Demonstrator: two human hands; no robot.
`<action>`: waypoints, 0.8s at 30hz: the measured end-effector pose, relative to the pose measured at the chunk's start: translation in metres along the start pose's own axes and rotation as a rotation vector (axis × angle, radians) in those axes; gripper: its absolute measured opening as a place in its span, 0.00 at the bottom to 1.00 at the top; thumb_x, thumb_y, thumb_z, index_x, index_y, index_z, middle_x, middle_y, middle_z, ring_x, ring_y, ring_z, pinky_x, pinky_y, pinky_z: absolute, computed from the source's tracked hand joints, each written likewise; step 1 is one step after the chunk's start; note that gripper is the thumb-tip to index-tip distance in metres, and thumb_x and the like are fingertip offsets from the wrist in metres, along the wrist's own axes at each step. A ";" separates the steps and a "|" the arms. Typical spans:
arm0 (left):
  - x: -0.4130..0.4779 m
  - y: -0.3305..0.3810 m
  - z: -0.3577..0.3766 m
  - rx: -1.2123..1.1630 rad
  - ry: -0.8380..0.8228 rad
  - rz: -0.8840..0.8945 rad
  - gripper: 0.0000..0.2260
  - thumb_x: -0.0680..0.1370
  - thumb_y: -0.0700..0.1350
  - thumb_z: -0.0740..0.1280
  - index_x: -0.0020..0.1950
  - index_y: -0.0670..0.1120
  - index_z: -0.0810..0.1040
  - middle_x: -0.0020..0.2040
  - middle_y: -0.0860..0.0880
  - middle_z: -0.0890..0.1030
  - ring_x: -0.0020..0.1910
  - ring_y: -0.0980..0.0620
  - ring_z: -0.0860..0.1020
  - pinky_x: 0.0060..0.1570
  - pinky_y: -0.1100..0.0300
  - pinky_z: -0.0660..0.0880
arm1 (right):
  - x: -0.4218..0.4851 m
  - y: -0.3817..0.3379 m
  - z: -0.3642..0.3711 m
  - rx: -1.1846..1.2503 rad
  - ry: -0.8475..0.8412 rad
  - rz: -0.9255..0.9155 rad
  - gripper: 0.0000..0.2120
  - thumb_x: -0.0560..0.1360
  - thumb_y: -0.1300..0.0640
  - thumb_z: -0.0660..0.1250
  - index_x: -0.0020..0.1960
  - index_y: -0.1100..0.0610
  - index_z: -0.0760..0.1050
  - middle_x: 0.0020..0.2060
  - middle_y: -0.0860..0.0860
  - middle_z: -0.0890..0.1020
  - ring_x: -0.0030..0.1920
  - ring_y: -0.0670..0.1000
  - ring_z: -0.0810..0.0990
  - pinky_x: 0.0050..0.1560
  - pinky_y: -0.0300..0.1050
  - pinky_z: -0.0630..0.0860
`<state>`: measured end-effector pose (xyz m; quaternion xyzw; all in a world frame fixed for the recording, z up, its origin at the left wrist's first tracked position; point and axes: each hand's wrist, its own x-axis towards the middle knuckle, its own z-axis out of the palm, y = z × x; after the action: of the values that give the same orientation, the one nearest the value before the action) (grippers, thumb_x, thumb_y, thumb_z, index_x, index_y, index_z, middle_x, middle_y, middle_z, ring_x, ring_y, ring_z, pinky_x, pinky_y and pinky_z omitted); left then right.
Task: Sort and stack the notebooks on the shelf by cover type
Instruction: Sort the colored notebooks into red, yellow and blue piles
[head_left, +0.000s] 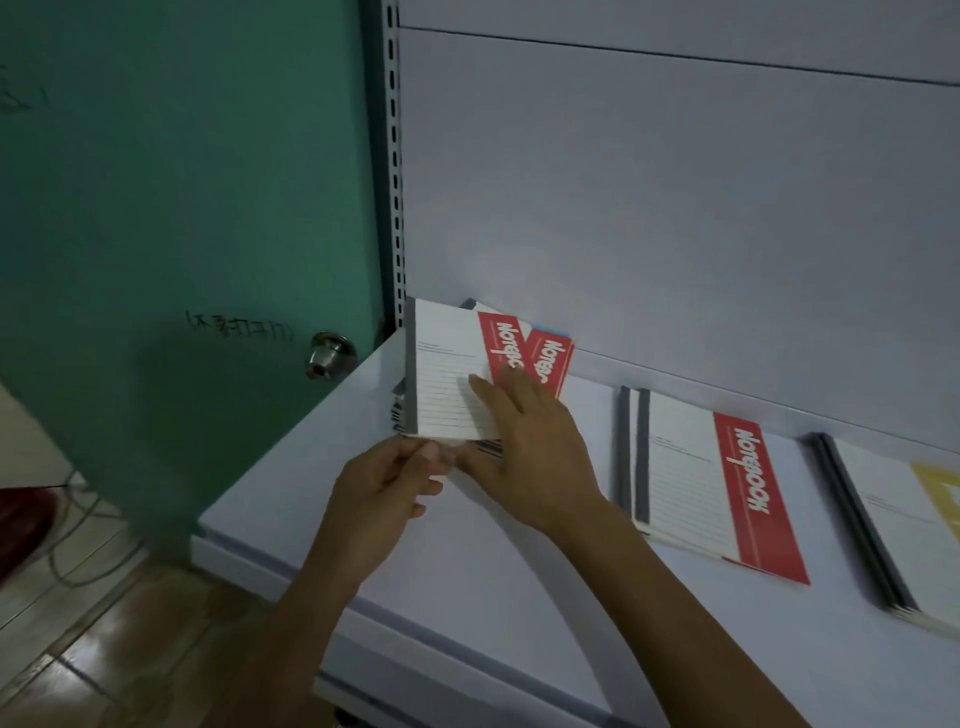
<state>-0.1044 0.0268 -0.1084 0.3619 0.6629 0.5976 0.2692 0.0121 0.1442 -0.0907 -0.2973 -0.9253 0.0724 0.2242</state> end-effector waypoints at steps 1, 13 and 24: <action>0.002 -0.002 -0.006 -0.026 -0.020 -0.021 0.13 0.76 0.55 0.62 0.52 0.51 0.80 0.42 0.57 0.85 0.43 0.55 0.83 0.36 0.66 0.78 | 0.005 -0.002 0.007 -0.059 -0.031 0.001 0.33 0.76 0.36 0.59 0.75 0.52 0.61 0.74 0.52 0.63 0.73 0.55 0.62 0.73 0.51 0.55; 0.017 -0.009 -0.015 -0.407 -0.209 -0.101 0.14 0.76 0.47 0.66 0.61 0.55 0.77 0.54 0.54 0.83 0.51 0.53 0.82 0.46 0.56 0.80 | -0.031 -0.029 -0.003 0.071 0.011 -0.117 0.34 0.71 0.29 0.57 0.67 0.51 0.73 0.68 0.48 0.73 0.69 0.48 0.68 0.71 0.46 0.58; 0.015 -0.017 -0.023 -0.531 -0.162 -0.050 0.13 0.71 0.49 0.68 0.55 0.59 0.78 0.54 0.56 0.83 0.53 0.55 0.81 0.43 0.63 0.79 | 0.029 0.014 -0.005 0.764 0.100 0.880 0.38 0.73 0.43 0.67 0.75 0.55 0.55 0.69 0.54 0.72 0.52 0.49 0.79 0.51 0.46 0.75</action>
<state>-0.1339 0.0248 -0.1210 0.3088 0.4680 0.7127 0.4215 0.0001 0.1726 -0.0792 -0.5547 -0.6115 0.4730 0.3078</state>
